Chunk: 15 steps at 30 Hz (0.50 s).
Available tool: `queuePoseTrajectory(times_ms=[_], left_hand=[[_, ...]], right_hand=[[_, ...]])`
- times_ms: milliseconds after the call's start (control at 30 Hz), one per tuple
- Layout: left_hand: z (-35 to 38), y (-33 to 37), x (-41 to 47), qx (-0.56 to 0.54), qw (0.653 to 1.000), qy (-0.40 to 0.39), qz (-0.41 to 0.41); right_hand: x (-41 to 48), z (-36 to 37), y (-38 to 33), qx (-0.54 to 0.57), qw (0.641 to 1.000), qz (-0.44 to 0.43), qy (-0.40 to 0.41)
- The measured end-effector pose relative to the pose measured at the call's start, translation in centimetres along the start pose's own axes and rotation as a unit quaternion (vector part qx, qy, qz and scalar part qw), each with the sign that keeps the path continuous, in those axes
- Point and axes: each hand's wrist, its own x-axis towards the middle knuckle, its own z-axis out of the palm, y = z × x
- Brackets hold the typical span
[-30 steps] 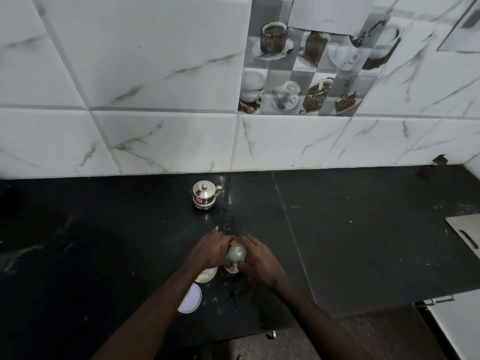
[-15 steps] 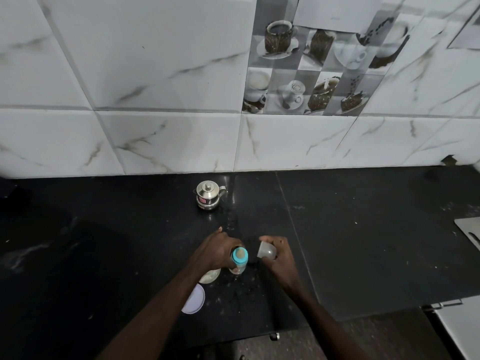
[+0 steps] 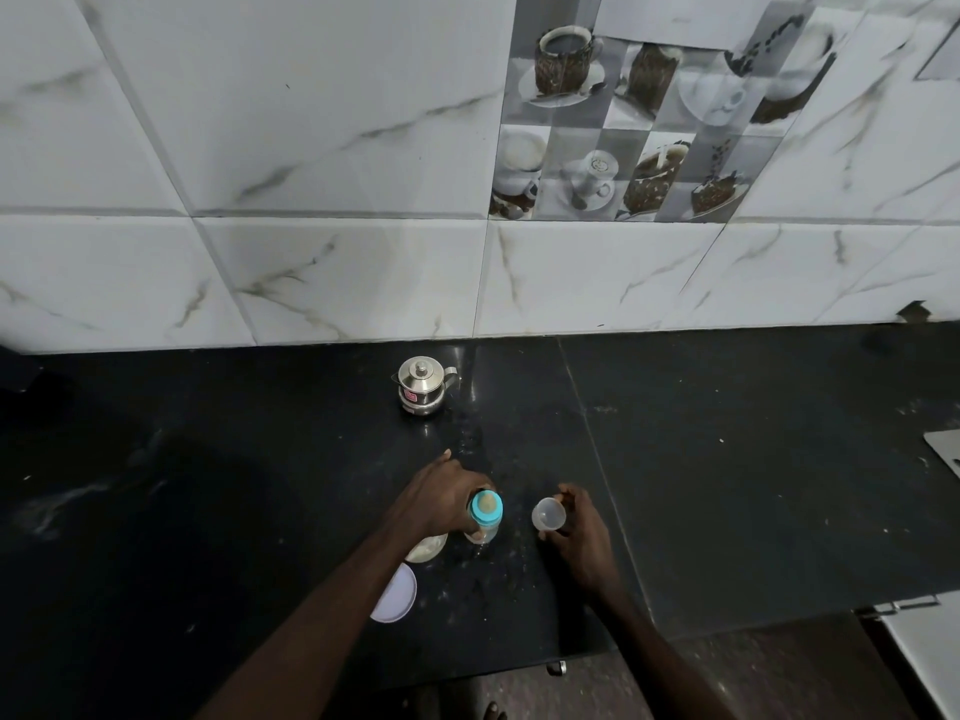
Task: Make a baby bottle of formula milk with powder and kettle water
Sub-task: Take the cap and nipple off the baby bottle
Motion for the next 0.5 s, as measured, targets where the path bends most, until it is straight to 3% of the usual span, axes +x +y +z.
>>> queuePoseTrajectory(times_ms=[367,500], left_hand=[[-0.1,0.3,-0.3,0.004,1.000,0.016,-0.002],[-0.5,0.5,-0.6,0.001,0.999,0.032,-0.001]], right_hand=[[0.5,0.6,-0.8,-0.100,0.992,-0.064,-0.049],[-0.7,0.7,-3.4,-0.047,0.996,-0.068,0.041]])
